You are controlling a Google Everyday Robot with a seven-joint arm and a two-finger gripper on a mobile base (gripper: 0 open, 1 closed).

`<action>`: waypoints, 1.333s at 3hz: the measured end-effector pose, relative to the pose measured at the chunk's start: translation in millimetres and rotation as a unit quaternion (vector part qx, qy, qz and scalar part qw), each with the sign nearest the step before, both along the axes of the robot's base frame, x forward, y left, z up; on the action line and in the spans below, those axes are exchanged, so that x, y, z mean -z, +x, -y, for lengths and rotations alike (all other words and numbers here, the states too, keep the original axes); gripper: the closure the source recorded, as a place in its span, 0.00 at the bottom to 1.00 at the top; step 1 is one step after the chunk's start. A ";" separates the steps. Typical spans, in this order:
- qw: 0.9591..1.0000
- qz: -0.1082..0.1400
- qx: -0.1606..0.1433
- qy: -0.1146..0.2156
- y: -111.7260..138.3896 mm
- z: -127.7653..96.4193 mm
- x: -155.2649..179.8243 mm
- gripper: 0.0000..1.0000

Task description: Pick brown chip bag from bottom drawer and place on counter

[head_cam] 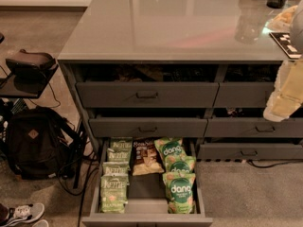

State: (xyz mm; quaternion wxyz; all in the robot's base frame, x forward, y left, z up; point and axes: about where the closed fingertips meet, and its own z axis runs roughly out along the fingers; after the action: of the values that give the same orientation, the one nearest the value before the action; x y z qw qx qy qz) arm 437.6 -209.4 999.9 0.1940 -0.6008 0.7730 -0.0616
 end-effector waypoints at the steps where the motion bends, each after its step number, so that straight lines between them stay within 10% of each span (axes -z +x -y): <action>1: 1.000 0.000 0.000 0.000 0.0 -0.1 0.1 0.00; 3: 0.991 -0.007 -0.108 0.075 -30.4 -79.0 79.1 0.00; 4: 0.971 -0.044 -0.159 0.171 -42.3 -148.2 162.4 0.00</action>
Offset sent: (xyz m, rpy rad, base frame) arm -0.0524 0.1016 -0.0912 0.1292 0.0405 0.2684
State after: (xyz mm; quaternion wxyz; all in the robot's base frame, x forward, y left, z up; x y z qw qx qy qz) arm 395.4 -61.2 837.5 0.2674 -0.6762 0.6742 0.1295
